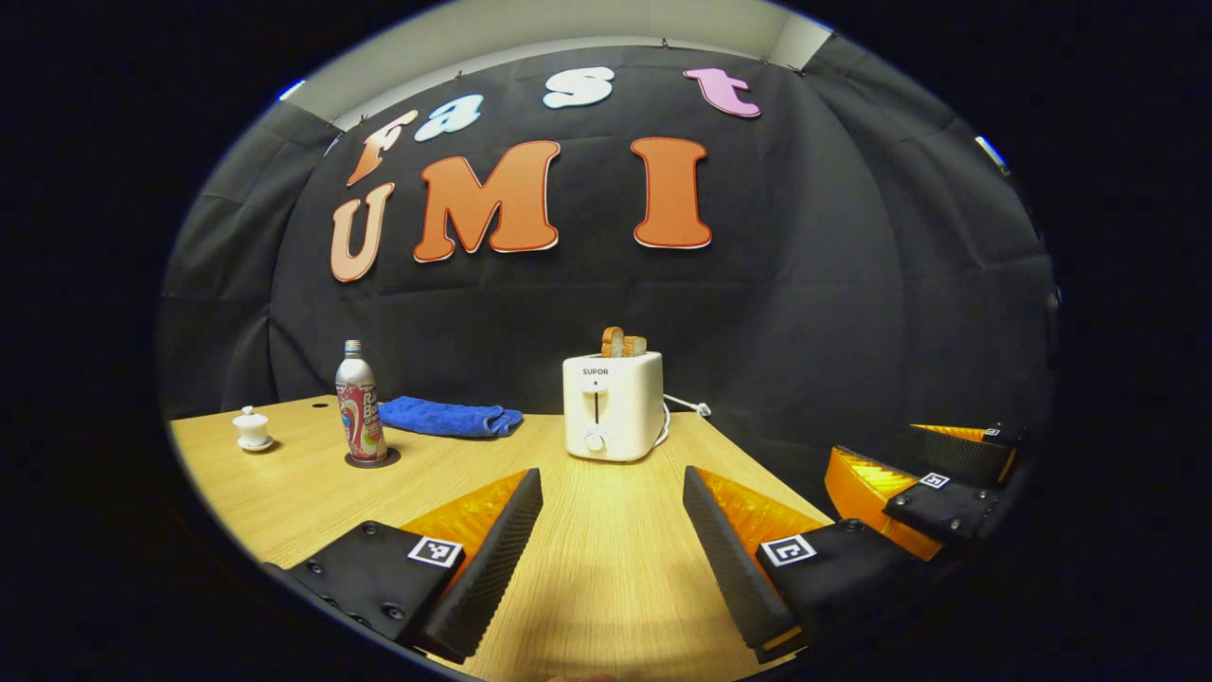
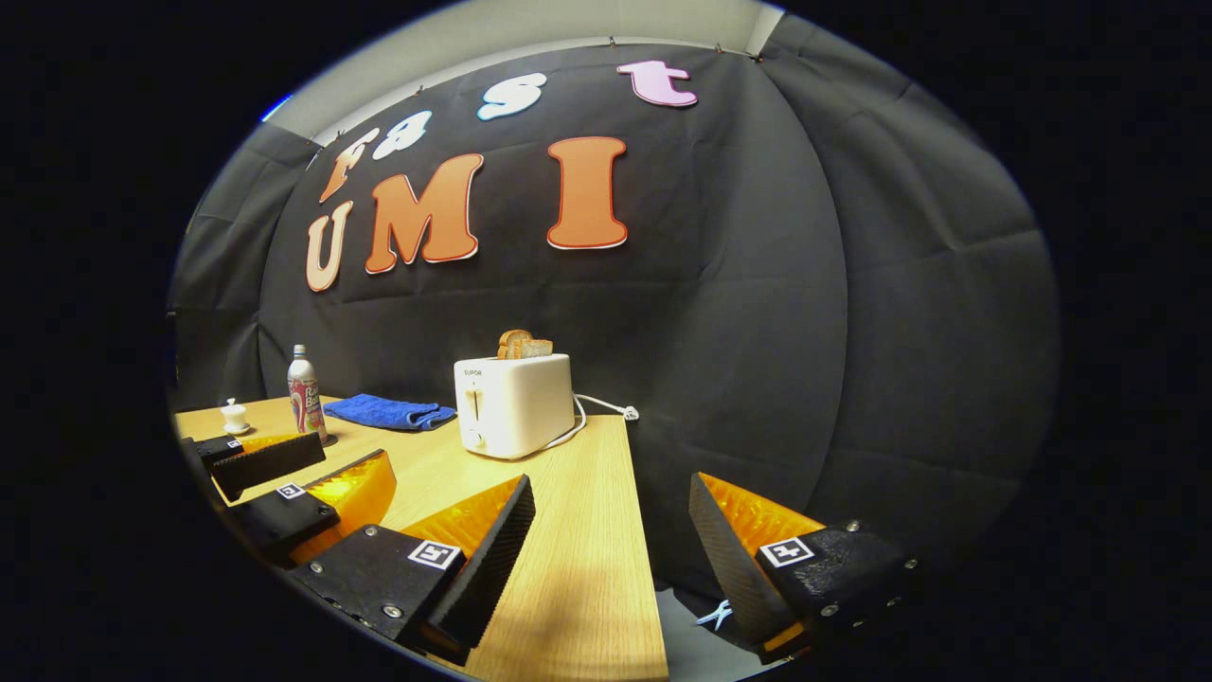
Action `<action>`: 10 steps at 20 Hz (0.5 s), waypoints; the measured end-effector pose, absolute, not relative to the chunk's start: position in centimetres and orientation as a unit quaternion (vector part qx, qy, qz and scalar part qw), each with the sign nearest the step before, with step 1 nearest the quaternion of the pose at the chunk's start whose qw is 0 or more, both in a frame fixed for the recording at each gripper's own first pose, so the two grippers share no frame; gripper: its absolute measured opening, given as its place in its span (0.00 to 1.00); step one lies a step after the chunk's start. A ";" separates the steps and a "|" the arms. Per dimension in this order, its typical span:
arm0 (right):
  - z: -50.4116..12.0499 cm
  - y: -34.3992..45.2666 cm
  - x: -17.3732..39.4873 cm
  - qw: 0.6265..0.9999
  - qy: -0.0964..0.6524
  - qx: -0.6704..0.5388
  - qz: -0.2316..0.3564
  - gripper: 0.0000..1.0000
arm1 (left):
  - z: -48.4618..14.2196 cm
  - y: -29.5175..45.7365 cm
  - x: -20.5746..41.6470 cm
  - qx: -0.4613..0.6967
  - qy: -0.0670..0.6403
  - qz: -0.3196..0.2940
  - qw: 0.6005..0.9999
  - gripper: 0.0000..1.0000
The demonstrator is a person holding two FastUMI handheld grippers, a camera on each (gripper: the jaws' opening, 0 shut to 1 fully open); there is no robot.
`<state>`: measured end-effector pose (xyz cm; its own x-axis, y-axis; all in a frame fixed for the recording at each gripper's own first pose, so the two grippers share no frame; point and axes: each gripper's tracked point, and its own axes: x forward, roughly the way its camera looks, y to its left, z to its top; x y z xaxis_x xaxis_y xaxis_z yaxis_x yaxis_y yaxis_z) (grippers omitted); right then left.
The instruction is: Open the teacup lid with one hand, grasp the water bottle and pour water into the teacup with the other hand; after pouring, place the water bottle on the coaster and then close the teacup lid.
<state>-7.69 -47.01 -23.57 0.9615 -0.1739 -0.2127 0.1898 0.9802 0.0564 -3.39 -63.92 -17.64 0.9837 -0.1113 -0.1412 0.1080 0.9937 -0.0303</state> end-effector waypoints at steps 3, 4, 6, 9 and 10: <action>-23.6 -47.1 -7.8 0.990 0.104 0.038 -0.092 0.99 | -17.6 -63.9 -3.4 -0.011 0.072 -0.055 0.996 0.99; -23.6 -47.1 -7.8 0.990 0.104 0.038 -0.092 0.99 | -17.6 -64.0 -3.4 -0.011 0.072 -0.055 0.996 0.99; -23.6 -47.0 -7.7 0.990 0.104 0.038 -0.092 0.99 | -17.5 -64.0 -3.4 -0.011 0.072 -0.055 0.996 0.98; -23.6 -47.0 -7.7 0.990 0.104 0.038 -0.091 0.99 | -17.5 -63.9 -3.4 -0.011 0.072 -0.055 0.996 0.99; -23.6 -47.0 -7.7 0.990 0.104 0.038 -0.091 0.99 | -17.5 -63.9 -3.5 -0.011 0.072 -0.055 0.996 0.98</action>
<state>-7.71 -46.99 -23.58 0.9616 -0.1729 -0.2133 0.1890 0.9803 0.0570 -3.53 -63.94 -17.53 0.9835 -0.1118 -0.1420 0.1086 0.9936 -0.0302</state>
